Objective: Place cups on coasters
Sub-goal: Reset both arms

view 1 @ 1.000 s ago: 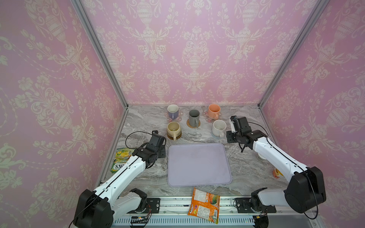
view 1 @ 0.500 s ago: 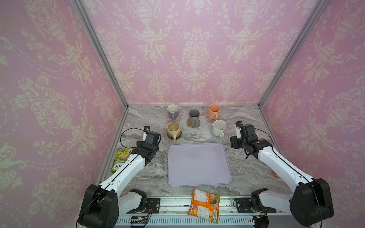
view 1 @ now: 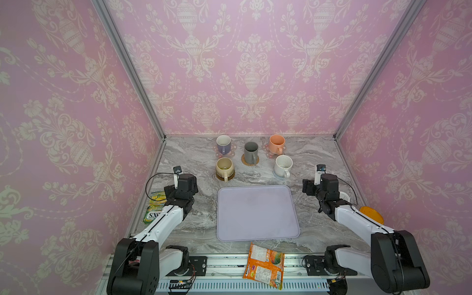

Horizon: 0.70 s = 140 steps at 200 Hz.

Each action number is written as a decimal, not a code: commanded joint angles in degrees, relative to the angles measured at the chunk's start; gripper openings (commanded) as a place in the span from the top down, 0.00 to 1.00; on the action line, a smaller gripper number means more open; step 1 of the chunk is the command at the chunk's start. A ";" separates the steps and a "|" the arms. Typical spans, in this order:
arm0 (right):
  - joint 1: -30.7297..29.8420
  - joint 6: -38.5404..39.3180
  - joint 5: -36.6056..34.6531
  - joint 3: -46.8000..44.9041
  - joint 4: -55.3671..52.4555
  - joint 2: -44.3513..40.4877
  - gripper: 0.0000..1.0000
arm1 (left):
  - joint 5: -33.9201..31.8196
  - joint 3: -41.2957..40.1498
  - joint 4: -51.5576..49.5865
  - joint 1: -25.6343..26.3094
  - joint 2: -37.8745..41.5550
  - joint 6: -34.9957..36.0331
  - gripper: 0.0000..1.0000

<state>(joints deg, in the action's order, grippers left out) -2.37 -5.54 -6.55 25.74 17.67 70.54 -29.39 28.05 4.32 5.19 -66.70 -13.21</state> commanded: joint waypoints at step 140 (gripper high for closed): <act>3.39 1.93 9.29 -5.69 38.14 17.98 0.00 | 15.48 -10.83 58.42 -6.03 -25.33 9.86 0.01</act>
<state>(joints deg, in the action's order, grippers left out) 0.78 -4.54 0.82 19.55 53.52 88.66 -21.47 16.40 51.00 -0.32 -85.97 -6.52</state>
